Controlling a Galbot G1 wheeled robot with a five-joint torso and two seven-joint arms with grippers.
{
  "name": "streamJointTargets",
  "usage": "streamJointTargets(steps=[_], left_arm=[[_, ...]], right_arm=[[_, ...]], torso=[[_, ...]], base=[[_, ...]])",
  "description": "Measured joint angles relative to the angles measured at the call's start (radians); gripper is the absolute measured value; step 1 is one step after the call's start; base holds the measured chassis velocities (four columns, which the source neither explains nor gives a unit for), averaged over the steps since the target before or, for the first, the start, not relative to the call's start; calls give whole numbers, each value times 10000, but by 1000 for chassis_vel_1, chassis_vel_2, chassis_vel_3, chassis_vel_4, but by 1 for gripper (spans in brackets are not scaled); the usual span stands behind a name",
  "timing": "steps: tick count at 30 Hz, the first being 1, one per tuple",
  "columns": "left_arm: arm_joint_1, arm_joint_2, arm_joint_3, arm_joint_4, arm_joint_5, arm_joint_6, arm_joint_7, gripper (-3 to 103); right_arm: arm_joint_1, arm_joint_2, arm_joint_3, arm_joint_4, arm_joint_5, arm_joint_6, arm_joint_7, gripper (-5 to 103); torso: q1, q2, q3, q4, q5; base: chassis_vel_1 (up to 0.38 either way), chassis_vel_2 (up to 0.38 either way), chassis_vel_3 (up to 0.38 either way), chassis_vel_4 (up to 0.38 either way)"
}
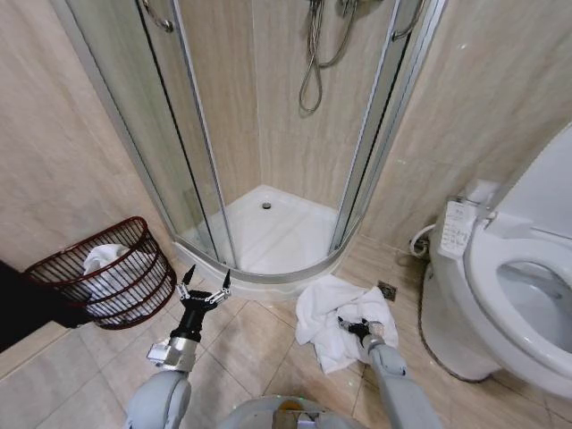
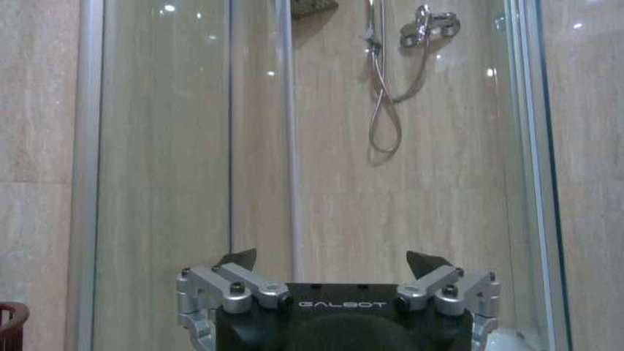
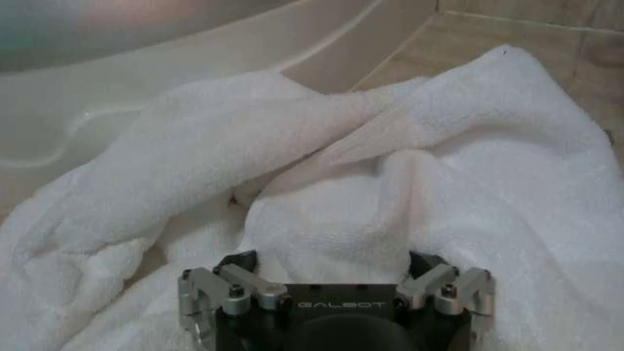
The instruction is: Discard the used towel into the hamper.
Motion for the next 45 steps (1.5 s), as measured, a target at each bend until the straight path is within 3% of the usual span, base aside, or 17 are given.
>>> streamJointTargets(steps=[6, 7, 10, 16, 28, 39, 45], left_arm=[[12, -3, 2, -1, -4, 0, 26, 100], [11, -2, 2, -4, -9, 0, 28, 100], [8, 5, -2, -9, -24, 0, 29, 100], [-4, 6, -3, -11, -31, 0, 45, 100], [-19, 47, -21, -45, -37, 0, 64, 100], [-36, 39, 6, -103, -24, 12, 113, 100], [-38, 24, 16, -142, -1, 12, 161, 100]], right_arm=[[82, 3, 83, -148, 13, 51, -33, 89], [96, -11, 100, -201, 36, 88, -43, 79], [99, -67, 100, -227, 132, 109, -41, 74], [122, -153, 122, -318, 287, 148, -20, 47], [123, -254, 84, -544, 512, 463, 25, 8], [-50, -378, -216, -298, 811, 887, 409, 7], [-687, -222, -475, 1297, 813, 1179, 842, 7]], torso=[[0, 0, 0, 0, 0], [0, 0, 0, 0, 1], [0, 0, 0, 0, 0], [0, 0, 0, 0, -1], [0, 0, 0, 0, 0], [0, 0, 1, 0, 0], [0, 0, 0, -1, -2]], base=[[0, 0, 0, 0], [0, 0, 0, 0], [0, 0, 0, 0], [0, 0, 0, 0], [0, 0, 0, 0], [0, 0, 0, 0], [0, 0, 0, 0]])
